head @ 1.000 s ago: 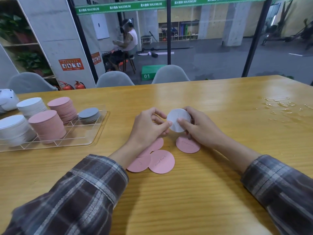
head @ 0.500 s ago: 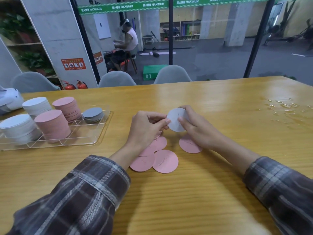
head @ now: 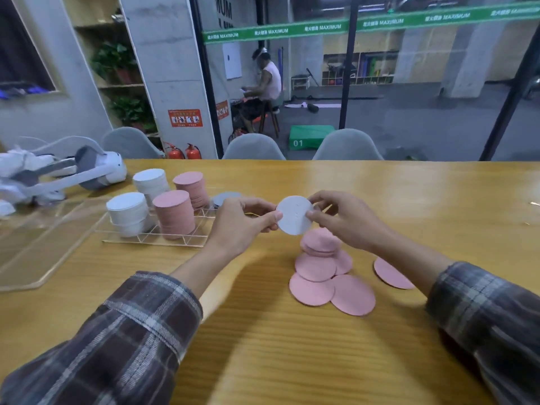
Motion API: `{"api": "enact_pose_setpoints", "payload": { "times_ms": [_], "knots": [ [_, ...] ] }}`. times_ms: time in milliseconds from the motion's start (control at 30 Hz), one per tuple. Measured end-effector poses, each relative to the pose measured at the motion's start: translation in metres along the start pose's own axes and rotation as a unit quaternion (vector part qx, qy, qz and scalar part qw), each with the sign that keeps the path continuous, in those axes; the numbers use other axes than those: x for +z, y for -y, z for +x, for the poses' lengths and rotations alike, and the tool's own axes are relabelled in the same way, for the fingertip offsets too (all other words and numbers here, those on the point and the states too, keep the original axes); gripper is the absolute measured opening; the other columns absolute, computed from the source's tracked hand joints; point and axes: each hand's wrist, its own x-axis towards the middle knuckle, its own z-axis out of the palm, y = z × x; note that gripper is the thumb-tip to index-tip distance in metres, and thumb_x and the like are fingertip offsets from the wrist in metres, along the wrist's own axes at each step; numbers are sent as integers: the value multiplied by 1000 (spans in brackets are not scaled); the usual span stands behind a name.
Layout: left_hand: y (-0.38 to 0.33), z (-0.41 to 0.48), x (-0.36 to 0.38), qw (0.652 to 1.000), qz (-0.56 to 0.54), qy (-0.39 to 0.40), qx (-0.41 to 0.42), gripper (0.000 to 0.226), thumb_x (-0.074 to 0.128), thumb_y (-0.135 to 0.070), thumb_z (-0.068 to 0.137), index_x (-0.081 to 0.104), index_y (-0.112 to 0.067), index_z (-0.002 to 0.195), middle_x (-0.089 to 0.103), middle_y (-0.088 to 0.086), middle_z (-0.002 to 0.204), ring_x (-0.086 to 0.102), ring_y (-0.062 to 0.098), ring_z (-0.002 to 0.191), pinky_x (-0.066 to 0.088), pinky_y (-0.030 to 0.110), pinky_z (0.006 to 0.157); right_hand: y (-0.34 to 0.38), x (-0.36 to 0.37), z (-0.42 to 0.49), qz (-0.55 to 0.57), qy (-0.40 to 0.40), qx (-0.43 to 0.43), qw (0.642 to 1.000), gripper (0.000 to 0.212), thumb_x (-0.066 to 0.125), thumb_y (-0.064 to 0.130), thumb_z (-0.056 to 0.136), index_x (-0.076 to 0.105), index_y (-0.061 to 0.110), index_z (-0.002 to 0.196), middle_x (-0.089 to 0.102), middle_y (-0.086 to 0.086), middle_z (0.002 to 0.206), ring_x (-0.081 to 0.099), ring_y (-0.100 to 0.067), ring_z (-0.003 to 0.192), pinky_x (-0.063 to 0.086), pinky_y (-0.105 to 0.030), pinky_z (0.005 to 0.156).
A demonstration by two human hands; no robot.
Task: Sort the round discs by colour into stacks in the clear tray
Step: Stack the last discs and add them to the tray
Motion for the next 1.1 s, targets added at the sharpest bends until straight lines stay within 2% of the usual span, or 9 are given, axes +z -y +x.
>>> {"api": "enact_pose_setpoints", "payload": {
  "times_ms": [133,267,367,467,567,733,867,967,1100],
  "knots": [
    [-3,-4,-51,999,15,-34,-3,14,82,-3,86,77,1,98,78,16,81,72,18,68,62,26,67,36,29,28,8,21,-27,999,11,70,28,95,66,29,105,70,10,86,63,-3,74,50,-25,72],
    [-4,-10,-103,997,31,-72,-3,17,82,-6,86,77,-10,101,78,11,82,74,20,72,61,26,66,75,60,54,5,25,-48,998,13,74,30,92,68,24,101,71,10,87,64,-4,75,53,-25,70],
    [-2,-14,-139,991,70,-116,4,13,84,-9,85,79,-17,96,79,6,79,74,16,70,62,25,73,103,82,72,10,32,-67,997,13,76,30,90,70,23,98,73,10,86,66,-6,77,53,-27,71],
    [1,-13,-173,986,70,-151,-15,13,84,-10,85,81,-16,97,79,5,79,73,14,69,62,29,72,129,105,95,6,46,-86,995,19,77,28,89,71,19,104,74,9,89,67,-6,80,54,-28,76],
    [5,-8,-207,981,63,-179,-31,15,83,-7,86,81,-10,100,79,10,81,73,18,71,62,31,75,151,129,117,2,72,-105,992,27,78,27,88,73,16,113,72,9,93,63,0,78,53,-22,74],
    [18,3,-250,970,79,-222,-57,15,83,-10,86,81,-11,101,79,11,79,74,19,73,63,34,80,180,164,145,-35,106,-136,984,44,85,33,79,72,17,119,69,9,97,58,0,77,37,-9,59],
    [24,8,-268,963,88,-245,-71,17,81,-7,88,79,-3,105,78,12,80,73,16,70,63,27,76,197,188,164,-62,125,-134,981,54,91,36,71,71,18,118,72,5,105,60,-11,86,42,-21,65],
    [30,13,-278,955,107,-261,-92,14,82,-9,87,81,-5,100,78,9,78,72,13,68,64,28,77,202,202,171,-72,137,-134,979,46,91,33,70,74,13,108,73,-2,100,63,-19,88,47,-32,71],
    [39,18,-285,948,147,-257,-118,9,82,-11,86,82,-9,95,77,4,73,71,10,65,64,30,79,201,216,176,-70,151,-133,977,44,90,33,72,74,10,106,72,-5,99,64,-21,90,50,-34,78]
  ]
}}
